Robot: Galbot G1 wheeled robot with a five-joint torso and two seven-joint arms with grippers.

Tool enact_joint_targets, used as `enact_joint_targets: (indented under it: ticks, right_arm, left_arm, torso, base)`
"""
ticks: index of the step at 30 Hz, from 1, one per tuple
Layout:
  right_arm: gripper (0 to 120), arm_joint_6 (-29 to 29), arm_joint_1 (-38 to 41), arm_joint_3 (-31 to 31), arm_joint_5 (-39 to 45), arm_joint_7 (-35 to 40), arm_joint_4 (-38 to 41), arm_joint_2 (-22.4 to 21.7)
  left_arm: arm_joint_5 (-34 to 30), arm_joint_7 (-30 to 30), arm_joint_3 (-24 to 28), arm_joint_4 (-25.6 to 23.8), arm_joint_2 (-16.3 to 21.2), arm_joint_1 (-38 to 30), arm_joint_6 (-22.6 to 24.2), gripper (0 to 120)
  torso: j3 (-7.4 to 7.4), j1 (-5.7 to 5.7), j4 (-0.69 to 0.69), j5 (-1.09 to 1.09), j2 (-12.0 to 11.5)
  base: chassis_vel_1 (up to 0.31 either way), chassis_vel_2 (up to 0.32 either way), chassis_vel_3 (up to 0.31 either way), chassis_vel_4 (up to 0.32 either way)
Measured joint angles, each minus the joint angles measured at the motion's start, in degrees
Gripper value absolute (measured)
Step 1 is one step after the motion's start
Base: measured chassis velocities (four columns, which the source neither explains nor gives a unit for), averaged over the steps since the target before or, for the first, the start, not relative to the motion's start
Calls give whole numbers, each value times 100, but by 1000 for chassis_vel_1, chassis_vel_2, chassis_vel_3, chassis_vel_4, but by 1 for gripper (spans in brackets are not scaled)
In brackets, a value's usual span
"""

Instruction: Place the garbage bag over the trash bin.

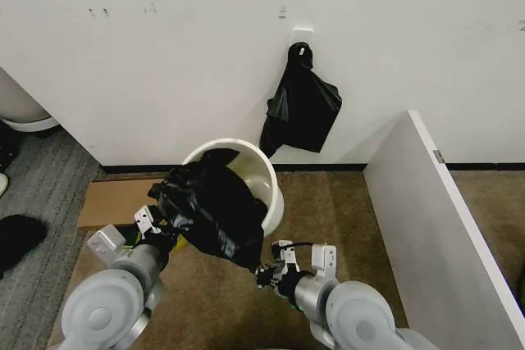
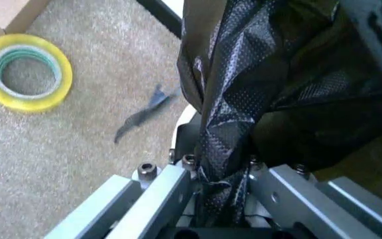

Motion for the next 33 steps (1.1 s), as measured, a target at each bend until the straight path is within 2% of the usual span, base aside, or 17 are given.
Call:
enact_joint_targets:
  ticks: [4,20,23,26,28,30,33]
  right_arm:
    - [0,2,-24,82,-264,-130,-108,-152]
    - [0,34,-73,198,-920,-474,-134,-299]
    - [10,23,-146,197,-1273,-688,8,-434]
    - [25,2,-186,220,-1486,-760,239,-656]
    - [27,-9,-201,231,-1559,-798,302,-729]
    - [38,-34,-269,266,-1718,-861,433,-896]
    - [46,-59,-360,307,-1935,-908,574,-1037]
  left_arm:
    - [-25,0,-52,-10,31,35,51,0]
    - [-141,-121,-185,15,42,112,231,0]
    - [-32,-145,-192,107,42,65,174,0]
    - [66,-191,-242,214,39,2,92,0]
    - [77,-197,-262,241,34,-16,76,0]
    - [94,-212,-270,332,30,-86,58,0]
    - [109,-222,-269,431,29,-160,29,0]
  torso:
    - [0,0,0,0,0]
    - [0,0,0,1,0]
    - [0,0,-1,1,0]
    - [0,0,0,0,0]
    - [0,0,1,0,0]
    - [0,0,-1,0,0]
    - [0,0,-1,0,0]
  base:
    - [0,0,0,0]
    - [0,0,0,0]
    - [0,0,0,0]
    - [0,0,0,0]
    - [0,0,0,0]
    - [0,0,0,0]
    - [0,0,0,0]
